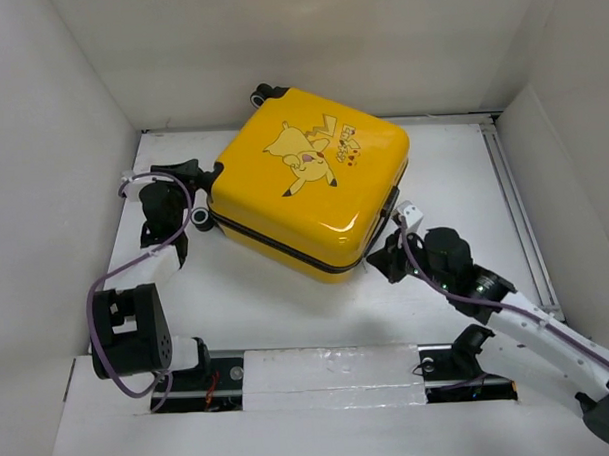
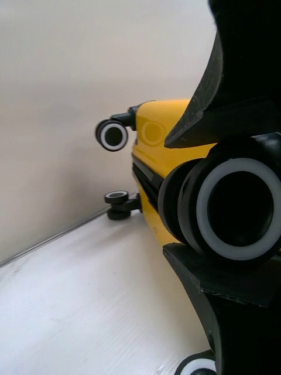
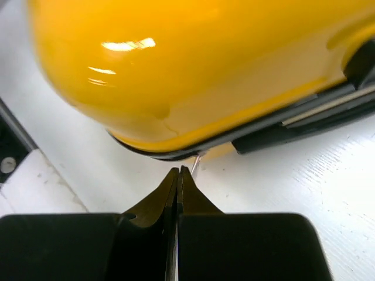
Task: Pack the luggage
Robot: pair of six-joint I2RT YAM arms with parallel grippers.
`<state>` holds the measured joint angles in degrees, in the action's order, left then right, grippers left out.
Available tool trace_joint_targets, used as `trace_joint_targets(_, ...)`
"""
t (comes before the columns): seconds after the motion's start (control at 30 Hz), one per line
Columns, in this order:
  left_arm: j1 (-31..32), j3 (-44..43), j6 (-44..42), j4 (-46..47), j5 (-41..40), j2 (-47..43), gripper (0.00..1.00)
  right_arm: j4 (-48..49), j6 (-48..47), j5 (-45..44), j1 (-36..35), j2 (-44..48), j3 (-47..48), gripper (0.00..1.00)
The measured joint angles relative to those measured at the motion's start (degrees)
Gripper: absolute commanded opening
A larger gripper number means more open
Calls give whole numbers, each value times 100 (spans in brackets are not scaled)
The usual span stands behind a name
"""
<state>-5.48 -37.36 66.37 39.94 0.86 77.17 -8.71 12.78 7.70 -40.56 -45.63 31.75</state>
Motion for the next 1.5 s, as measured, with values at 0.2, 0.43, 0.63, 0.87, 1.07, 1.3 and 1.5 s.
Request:
trace_joint_targets(0.2,66,-81,4,-378,407,-133,0,26,269,20,4,492,-101,0)
trace_joint_targets(0.43,46,50,-52,-431,409,-269,0,15,428,-4,9,144,-553,48)
trace_joint_targets(0.63,2,101,-7,-323,520,109,0,407,337,-223,9,-28,-610,51)
trace_joint_targets(0.87,-26,-133,-9,-234,546,343,0,1128,2,-179,50,-817,-645,50)
trace_joint_targets(1.07,-24,-476,-74,-452,592,535,0,1598,-225,9,109,-1119,-717,29)
trace_joint_targets(1.3,-24,-501,-114,-450,584,647,0,2157,-339,160,286,-1362,-887,0)
trace_joint_targets(1.5,-22,-555,-101,-275,588,846,0,2282,-223,286,-39,-1038,-1073,0)
